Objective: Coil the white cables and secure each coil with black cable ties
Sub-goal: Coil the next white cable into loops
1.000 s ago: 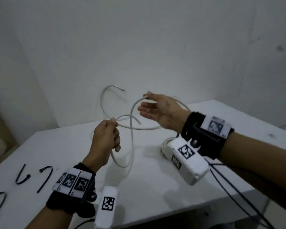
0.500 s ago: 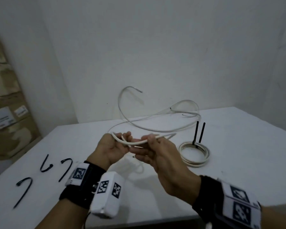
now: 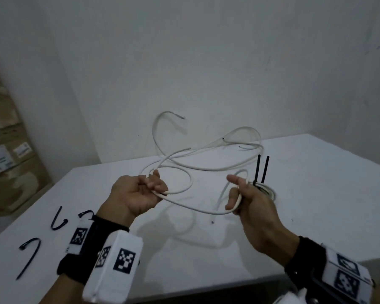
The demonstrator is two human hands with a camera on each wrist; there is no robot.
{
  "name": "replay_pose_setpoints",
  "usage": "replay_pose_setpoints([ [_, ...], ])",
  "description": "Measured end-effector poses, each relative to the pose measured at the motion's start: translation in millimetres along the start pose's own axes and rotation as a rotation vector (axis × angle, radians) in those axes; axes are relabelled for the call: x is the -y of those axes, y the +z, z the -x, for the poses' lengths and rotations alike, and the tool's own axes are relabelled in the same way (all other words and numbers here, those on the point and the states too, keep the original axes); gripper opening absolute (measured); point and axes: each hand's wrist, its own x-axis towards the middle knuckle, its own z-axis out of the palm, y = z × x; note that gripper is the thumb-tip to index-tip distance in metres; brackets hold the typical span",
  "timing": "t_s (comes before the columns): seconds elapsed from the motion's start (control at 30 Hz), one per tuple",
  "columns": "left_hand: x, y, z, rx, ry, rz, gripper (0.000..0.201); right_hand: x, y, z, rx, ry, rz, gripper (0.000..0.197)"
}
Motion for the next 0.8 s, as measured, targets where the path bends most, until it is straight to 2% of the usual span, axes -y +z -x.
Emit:
replay_pose_setpoints([
  [0.17,0,-7,2,0.015,0.027,0.024,0.022,22,-3,-10,0.071,-0.013,-0.113,0.029],
  [0.27,4,-10,-2,-0.018,0.075,0.01,0.042,27,-4,-20,0.064,0.129,-0.384,0.024],
  [0.33,7,-10,-2,-0.009,0.108,-0.058,0.04,25,-4,-28,0.023,0.235,-0.543,0.017],
  [0.37,8,-10,-2,0.002,0.12,-0.098,0.037,23,-5,-32,0.011,0.266,-0.546,0.013],
  [0.43,9,-12,-3,0.02,0.141,-0.186,0.035,19,-7,-39,-0.005,0.291,-0.412,0.014],
  [0.5,11,-14,-1,0.036,0.15,-0.304,0.034,16,-9,-42,0.008,0.241,-0.133,0.014],
  [0.63,26,-18,3,0.125,0.089,-0.496,0.033,19,-5,-43,0.292,0.014,0.402,0.026],
  [0.7,29,-19,6,0.172,0.061,-0.544,0.031,21,0,-43,0.362,-0.088,0.53,0.027],
  [0.8,30,-19,7,0.225,0.041,-0.562,0.028,19,2,-43,0.436,-0.149,0.577,0.027],
])
